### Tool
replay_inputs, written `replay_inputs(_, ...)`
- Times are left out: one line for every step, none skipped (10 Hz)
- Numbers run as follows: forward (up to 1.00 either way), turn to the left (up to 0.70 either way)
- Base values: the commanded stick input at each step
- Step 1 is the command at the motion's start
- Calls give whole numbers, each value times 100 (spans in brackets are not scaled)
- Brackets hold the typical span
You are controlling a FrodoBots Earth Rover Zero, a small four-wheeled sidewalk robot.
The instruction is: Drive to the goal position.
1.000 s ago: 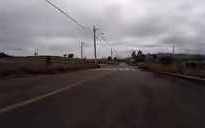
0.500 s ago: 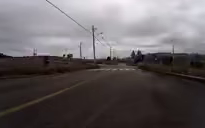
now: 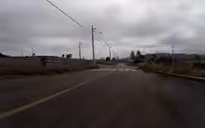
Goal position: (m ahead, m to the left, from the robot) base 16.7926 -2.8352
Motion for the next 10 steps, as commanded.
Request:
replay_inputs(70, 0)
replay_inputs(70, 0)
replay_inputs(70, 0)
replay_inputs(70, 0)
replay_inputs(70, 0)
replay_inputs(70, 0)
replay_inputs(70, 0)
replay_inputs(70, 0)
replay_inputs(70, 0)
replay_inputs(70, 0)
